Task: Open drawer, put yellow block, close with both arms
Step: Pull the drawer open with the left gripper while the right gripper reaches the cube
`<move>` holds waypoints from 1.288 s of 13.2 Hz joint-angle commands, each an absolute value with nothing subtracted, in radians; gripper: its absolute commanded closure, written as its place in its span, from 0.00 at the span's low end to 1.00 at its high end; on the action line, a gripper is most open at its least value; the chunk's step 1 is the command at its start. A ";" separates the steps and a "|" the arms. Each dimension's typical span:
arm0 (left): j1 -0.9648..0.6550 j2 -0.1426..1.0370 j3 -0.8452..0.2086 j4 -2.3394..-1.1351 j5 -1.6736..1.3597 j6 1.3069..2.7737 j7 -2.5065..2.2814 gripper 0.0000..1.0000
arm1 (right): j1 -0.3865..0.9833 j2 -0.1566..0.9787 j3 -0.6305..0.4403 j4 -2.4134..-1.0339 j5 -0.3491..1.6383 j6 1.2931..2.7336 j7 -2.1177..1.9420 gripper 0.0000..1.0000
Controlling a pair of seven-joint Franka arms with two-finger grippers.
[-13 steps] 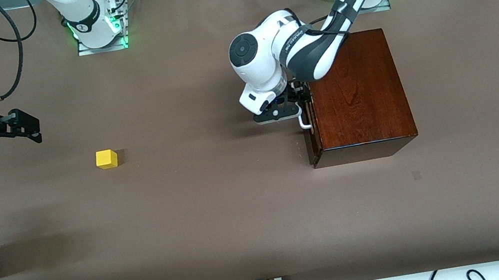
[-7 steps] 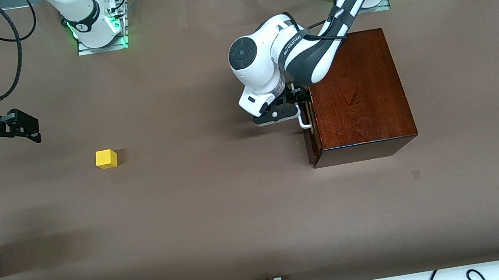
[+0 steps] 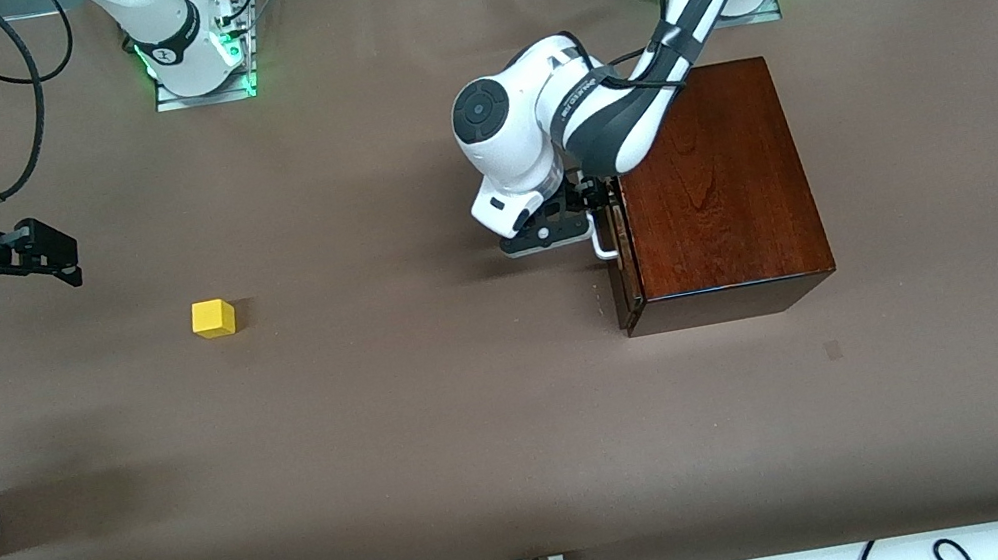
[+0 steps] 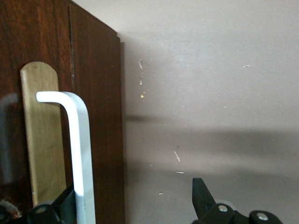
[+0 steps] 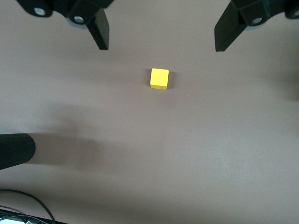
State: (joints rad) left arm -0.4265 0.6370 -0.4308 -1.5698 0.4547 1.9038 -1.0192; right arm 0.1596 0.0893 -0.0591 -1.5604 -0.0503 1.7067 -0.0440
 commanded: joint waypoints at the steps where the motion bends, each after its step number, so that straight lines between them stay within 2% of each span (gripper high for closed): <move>1: -0.479 0.725 -0.433 -1.444 0.468 1.916 -1.037 0.00 | 0.156 0.097 -0.057 -1.542 -0.049 1.684 -0.060 0.00; 4: -0.514 0.755 -0.433 -1.388 0.466 1.916 -1.040 0.00 | 0.156 0.098 -0.057 -1.542 -0.049 1.683 -0.090 0.00; 10: -0.584 0.816 -0.430 -1.295 0.466 1.916 -1.055 0.00 | 0.156 0.100 -0.057 -1.552 0.000 1.592 -0.173 0.00; 17: -0.629 0.893 -0.426 -1.163 0.466 1.916 -1.091 0.00 | 0.153 0.153 -0.058 -1.555 0.000 1.620 -0.175 0.00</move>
